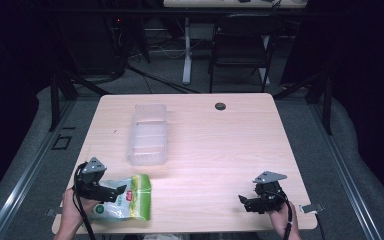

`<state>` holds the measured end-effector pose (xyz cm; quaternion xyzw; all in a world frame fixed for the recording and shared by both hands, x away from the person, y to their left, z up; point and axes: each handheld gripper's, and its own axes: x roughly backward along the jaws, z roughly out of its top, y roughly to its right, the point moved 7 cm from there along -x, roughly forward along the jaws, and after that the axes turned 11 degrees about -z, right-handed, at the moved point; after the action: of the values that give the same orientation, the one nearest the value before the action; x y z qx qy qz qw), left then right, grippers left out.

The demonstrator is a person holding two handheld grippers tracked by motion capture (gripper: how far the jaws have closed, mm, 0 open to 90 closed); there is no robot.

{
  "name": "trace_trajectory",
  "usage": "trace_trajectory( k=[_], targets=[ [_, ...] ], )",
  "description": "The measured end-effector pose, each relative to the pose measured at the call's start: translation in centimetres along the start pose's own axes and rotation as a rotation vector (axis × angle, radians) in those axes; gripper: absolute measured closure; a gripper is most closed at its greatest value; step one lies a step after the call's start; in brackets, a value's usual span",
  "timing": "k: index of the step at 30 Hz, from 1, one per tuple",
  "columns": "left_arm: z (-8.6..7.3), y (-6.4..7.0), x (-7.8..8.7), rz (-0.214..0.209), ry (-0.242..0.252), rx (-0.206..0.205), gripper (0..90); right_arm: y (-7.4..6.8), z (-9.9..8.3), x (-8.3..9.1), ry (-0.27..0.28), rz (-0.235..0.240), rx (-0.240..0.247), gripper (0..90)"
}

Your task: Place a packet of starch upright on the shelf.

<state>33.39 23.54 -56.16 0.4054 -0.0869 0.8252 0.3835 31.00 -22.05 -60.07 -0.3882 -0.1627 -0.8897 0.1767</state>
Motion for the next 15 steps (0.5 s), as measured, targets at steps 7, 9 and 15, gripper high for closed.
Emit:
trace_trajectory(
  k=[7,9,15],
  targets=[
    [0.40,0.32,-0.17,-0.036,-0.003,-0.008,0.0,-0.17,0.06,-0.09,0.001,-0.002,0.002,14.8],
    [0.46,0.36,-0.20,-0.043,0.003,-0.001,0.0,-0.13,0.03,-0.13,-0.004,-0.004,0.003,14.9],
    [0.79,0.63,-0.49,-0.080,-0.010,-0.005,0.0,-0.16,0.01,-0.09,-0.002,0.001,0.000,14.8]
  ],
)
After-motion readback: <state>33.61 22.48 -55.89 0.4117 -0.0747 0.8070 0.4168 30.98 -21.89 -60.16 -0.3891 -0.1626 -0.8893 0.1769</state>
